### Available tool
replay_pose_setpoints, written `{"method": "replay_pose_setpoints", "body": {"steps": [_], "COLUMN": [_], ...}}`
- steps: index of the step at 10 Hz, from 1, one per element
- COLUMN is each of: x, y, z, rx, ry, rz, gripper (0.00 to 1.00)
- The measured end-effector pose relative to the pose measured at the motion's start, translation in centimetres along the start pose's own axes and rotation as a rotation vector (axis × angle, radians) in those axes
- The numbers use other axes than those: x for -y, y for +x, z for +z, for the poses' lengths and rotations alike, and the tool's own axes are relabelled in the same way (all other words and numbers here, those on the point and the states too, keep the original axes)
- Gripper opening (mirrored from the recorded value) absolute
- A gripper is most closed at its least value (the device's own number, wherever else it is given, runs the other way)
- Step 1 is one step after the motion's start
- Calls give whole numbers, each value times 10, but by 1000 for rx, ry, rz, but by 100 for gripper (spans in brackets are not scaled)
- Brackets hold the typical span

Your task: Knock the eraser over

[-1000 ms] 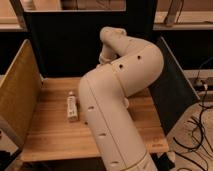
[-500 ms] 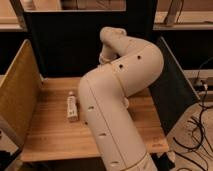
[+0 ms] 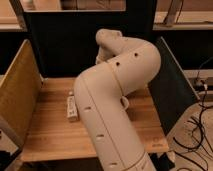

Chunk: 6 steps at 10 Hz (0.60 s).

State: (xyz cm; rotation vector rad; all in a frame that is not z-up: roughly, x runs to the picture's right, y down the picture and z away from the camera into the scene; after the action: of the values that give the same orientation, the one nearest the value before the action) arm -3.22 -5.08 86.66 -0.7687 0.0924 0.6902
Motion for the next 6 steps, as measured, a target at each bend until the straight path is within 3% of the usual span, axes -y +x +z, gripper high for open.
{"method": "replay_pose_setpoints", "body": {"steps": [2,5,6], "x": [-23,-16,-13], "y": [15,42,48], "z": [15,17,14], "rx": [-77,-175,-190], "ry": [1,92,110], "rz": [-52,-36,-19], "gripper": [0,0,0]}}
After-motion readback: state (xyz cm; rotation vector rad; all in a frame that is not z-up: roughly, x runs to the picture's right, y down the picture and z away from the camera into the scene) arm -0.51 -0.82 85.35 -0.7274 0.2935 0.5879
